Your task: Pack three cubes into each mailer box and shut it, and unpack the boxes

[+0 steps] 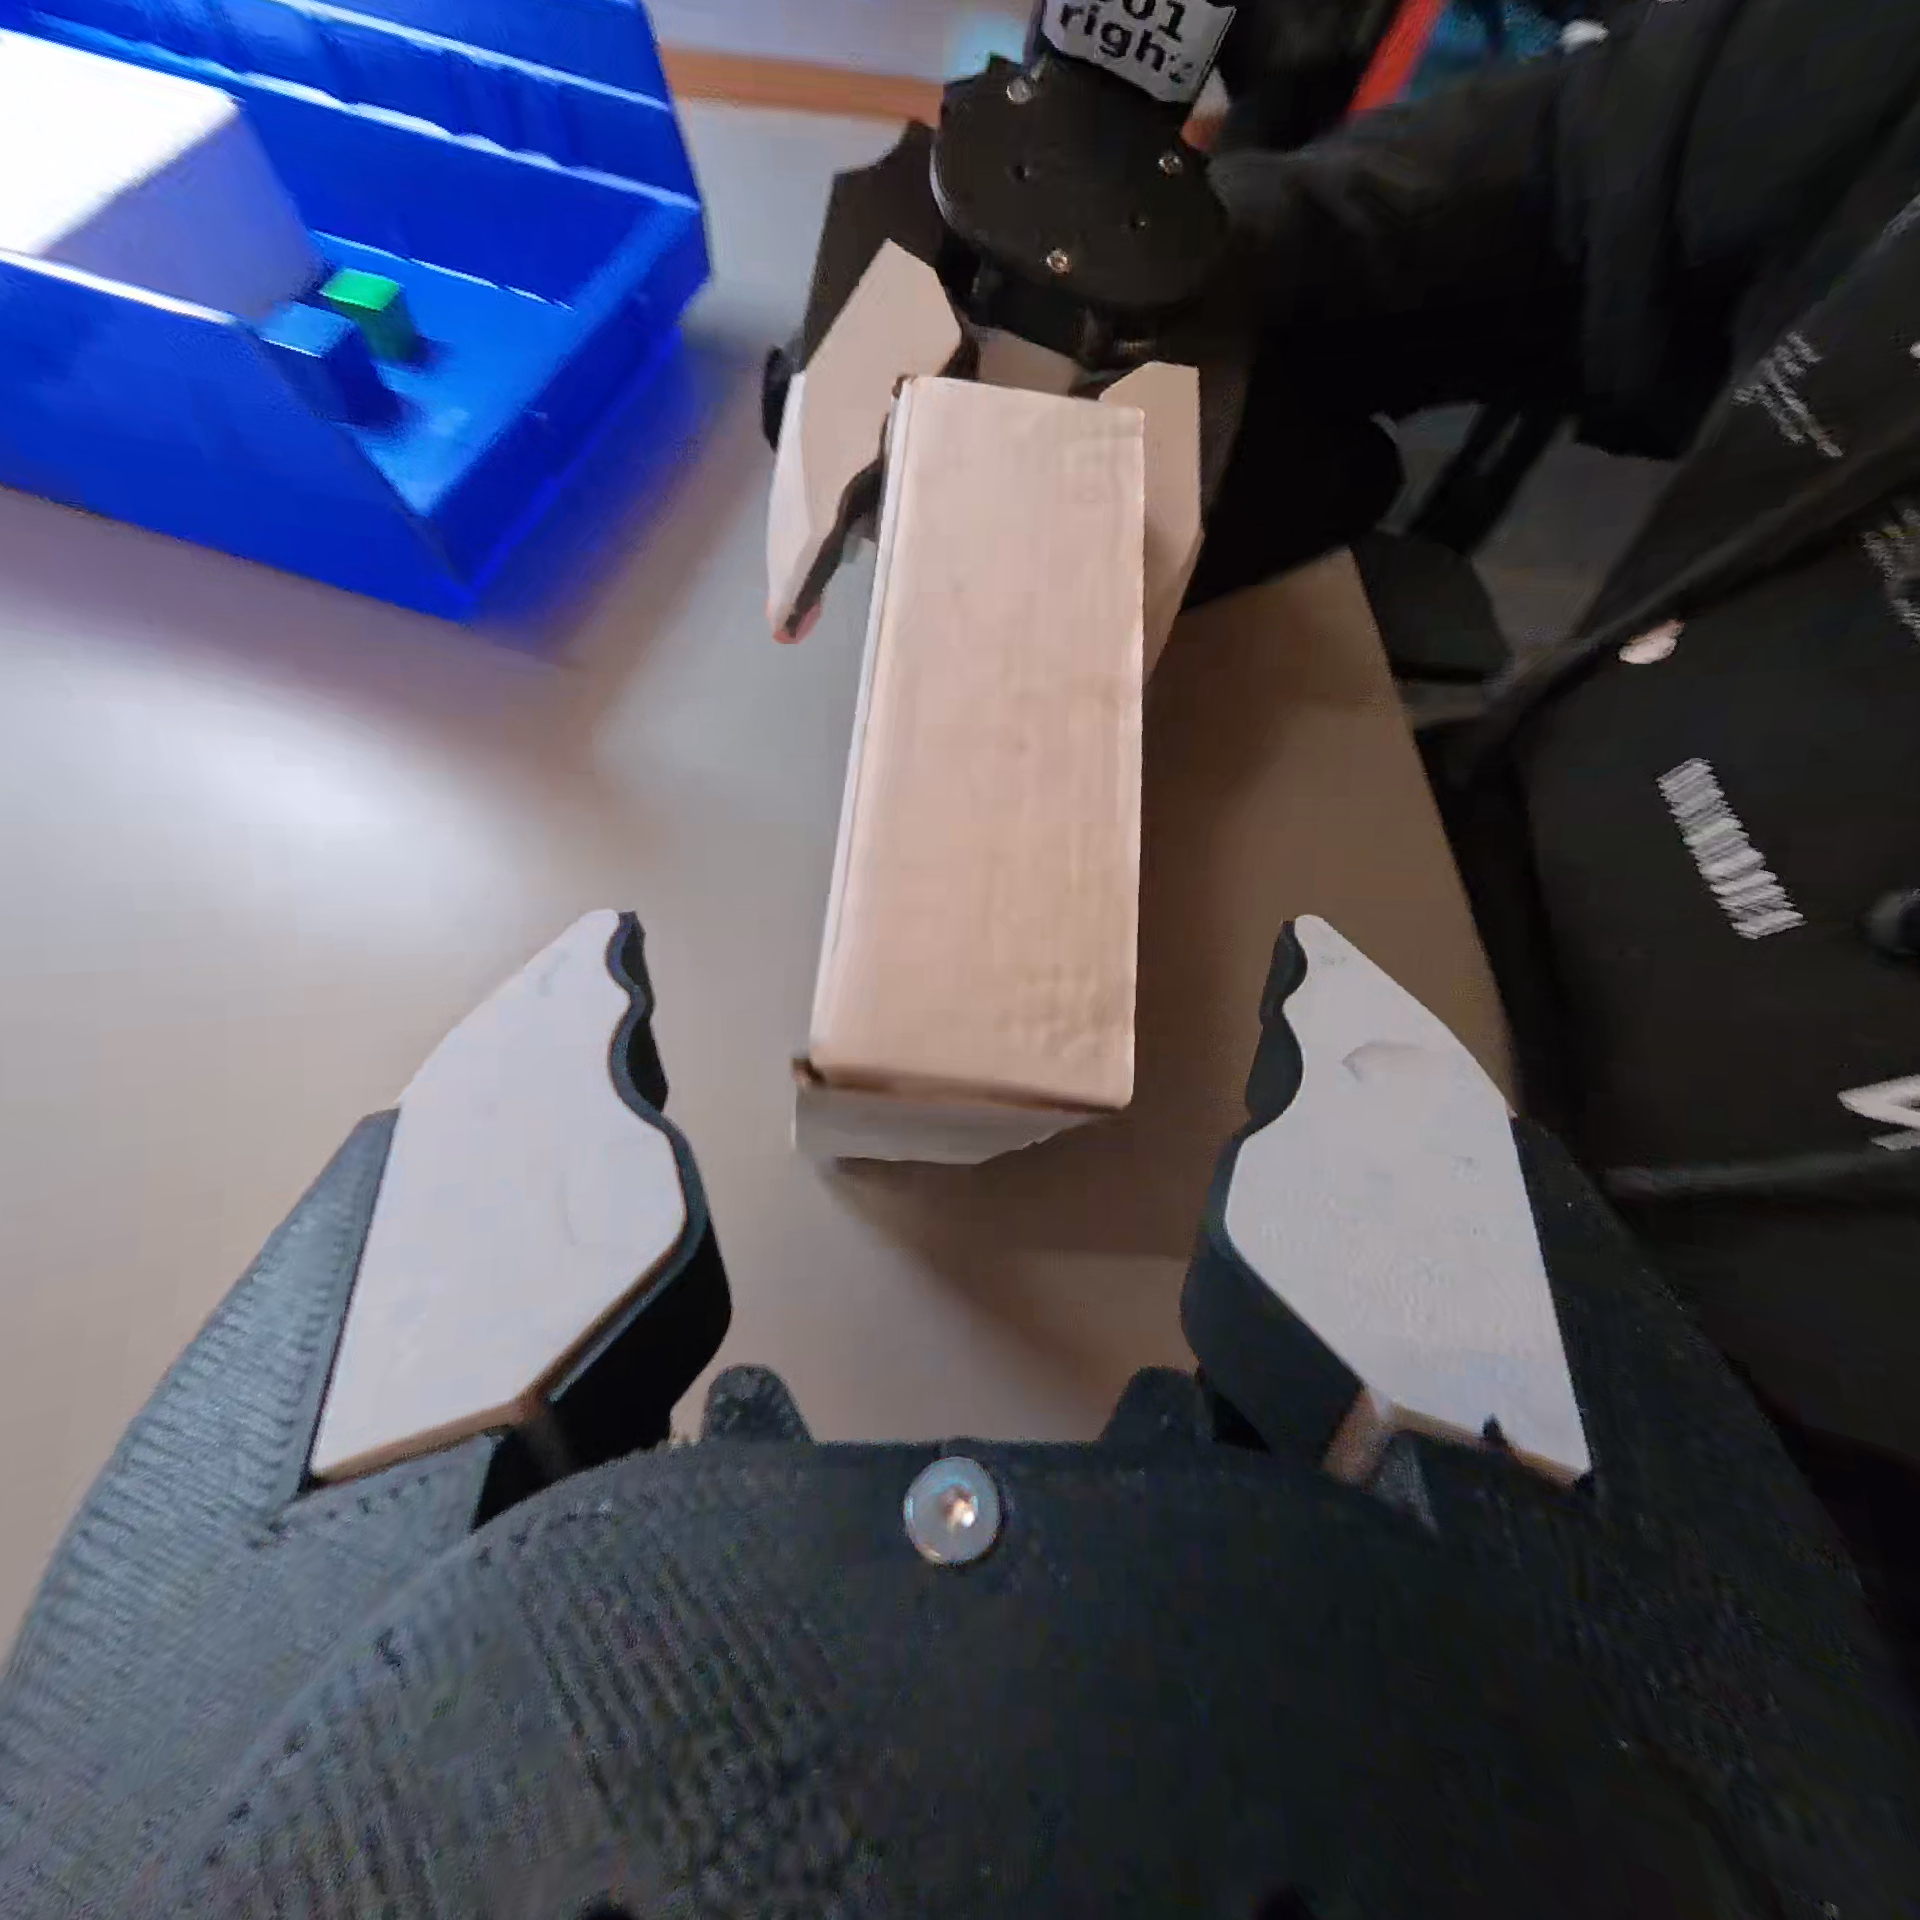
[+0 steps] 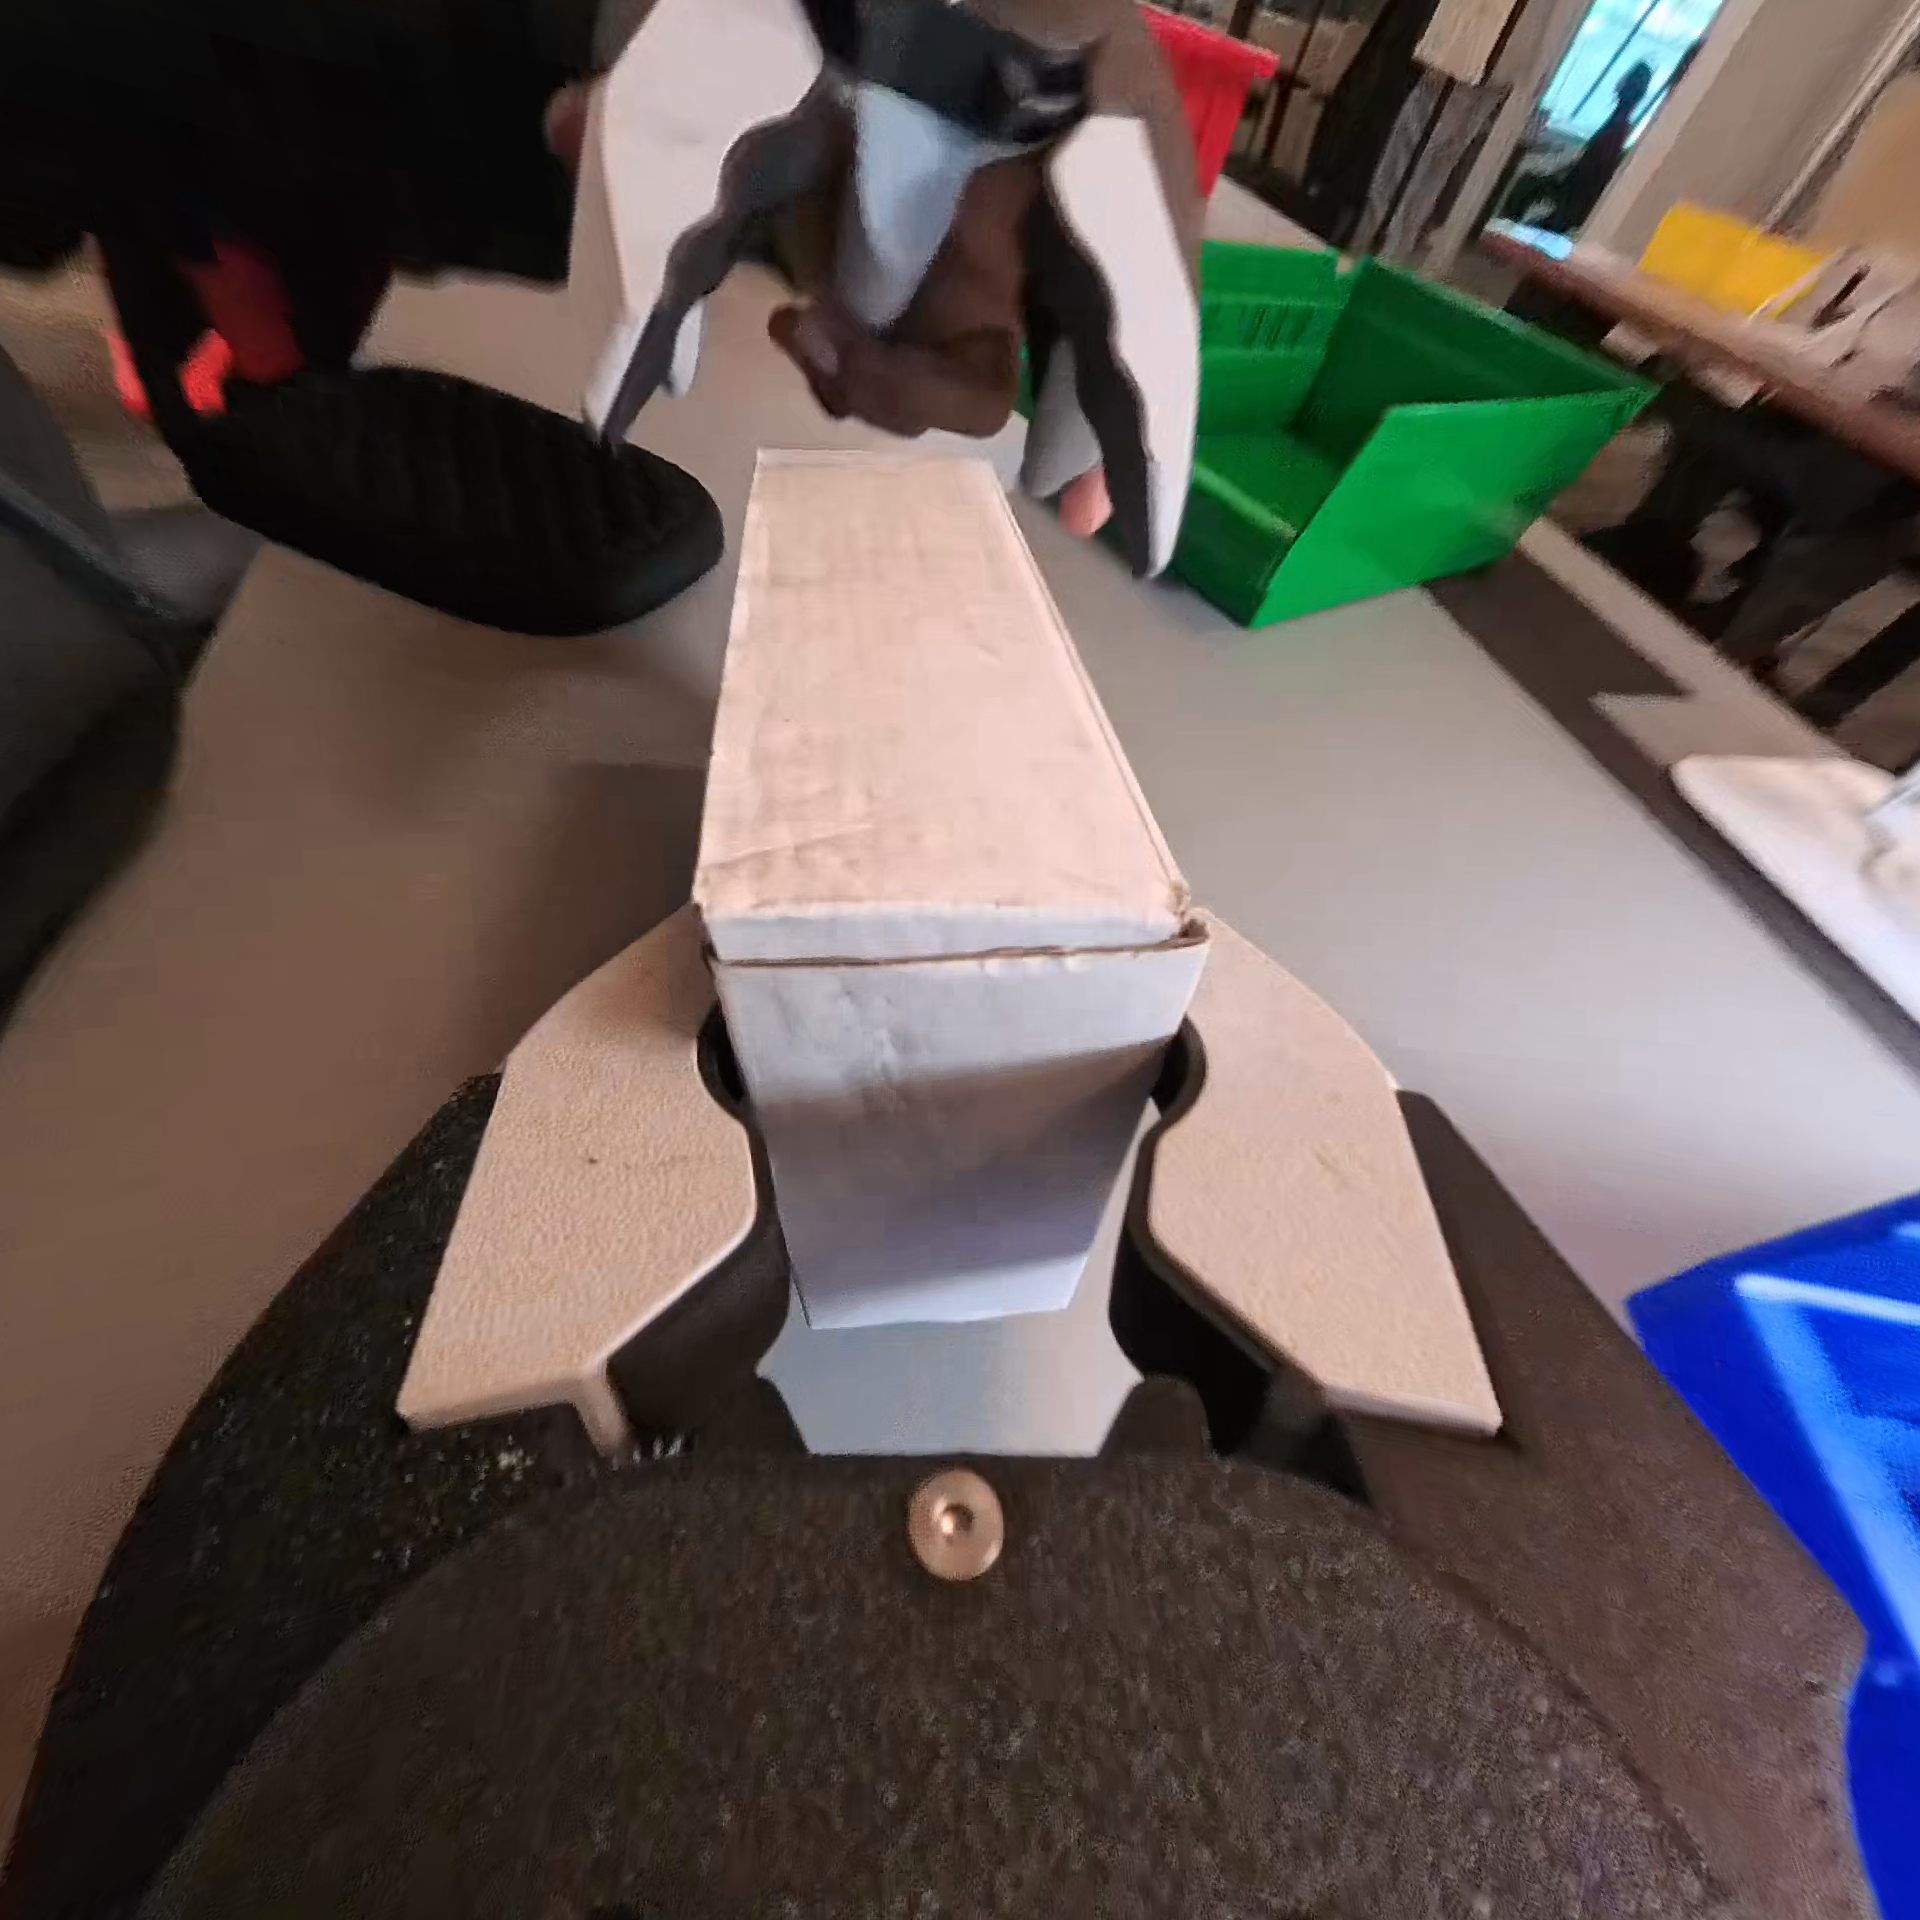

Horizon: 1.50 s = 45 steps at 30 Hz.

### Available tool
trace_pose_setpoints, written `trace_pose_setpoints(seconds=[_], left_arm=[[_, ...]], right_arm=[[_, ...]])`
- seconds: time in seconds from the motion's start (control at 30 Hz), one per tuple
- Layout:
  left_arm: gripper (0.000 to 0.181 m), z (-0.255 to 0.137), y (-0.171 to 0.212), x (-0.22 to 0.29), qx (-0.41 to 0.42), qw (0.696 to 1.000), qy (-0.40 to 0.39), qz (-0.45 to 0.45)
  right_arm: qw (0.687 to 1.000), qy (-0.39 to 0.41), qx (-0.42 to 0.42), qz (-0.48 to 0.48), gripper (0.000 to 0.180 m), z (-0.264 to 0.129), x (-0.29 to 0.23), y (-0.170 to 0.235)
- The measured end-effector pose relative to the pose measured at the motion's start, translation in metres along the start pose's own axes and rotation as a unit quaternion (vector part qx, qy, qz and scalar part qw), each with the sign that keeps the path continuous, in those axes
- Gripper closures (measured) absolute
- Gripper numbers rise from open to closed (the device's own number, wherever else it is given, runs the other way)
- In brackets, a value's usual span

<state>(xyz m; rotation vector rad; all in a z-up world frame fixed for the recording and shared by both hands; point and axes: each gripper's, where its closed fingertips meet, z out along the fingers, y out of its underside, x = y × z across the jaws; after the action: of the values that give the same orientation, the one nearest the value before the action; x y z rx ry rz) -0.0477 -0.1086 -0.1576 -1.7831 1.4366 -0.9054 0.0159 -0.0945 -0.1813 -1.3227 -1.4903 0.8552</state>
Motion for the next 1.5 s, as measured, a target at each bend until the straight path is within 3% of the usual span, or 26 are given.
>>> trace_pose_setpoints(seconds=[0.13,0.23,0.47,0.6,0.73,1.17,1.5], left_arm=[[0.077,0.019,0.02,-0.005,0.053,0.997,-0.057,-0.022],[0.09,0.039,0.033,-0.004,0.041,0.997,-0.067,-0.029],[0.098,0.047,0.037,-0.008,0.031,0.995,-0.096,-0.028],[0.098,0.047,0.037,-0.007,0.033,0.994,-0.101,-0.032],[0.099,0.047,0.036,-0.009,0.037,0.992,-0.114,-0.039],[0.106,0.045,0.037,-0.006,0.029,0.99,-0.128,-0.045],[0.107,0.042,0.035,0.0,0.015,0.989,-0.146,-0.005]], right_arm=[[0.997,-0.051,-0.015,0.064,0.102,-0.003,-0.001,0.013],[0.994,-0.066,-0.034,0.079,0.102,0.001,-0.006,0.022],[0.993,-0.029,-0.066,0.091,0.095,-0.021,0.002,0.005],[0.993,0.084,-0.079,-0.001,0.11,-0.035,0.018,-0.027],[0.967,0.142,-0.147,-0.151,0.133,-0.022,0.009,-0.041],[0.905,0.191,-0.231,-0.303,0.144,-0.003,0.005,-0.048],[0.843,0.188,-0.281,-0.418,0.173,0.016,0.004,-0.044]])
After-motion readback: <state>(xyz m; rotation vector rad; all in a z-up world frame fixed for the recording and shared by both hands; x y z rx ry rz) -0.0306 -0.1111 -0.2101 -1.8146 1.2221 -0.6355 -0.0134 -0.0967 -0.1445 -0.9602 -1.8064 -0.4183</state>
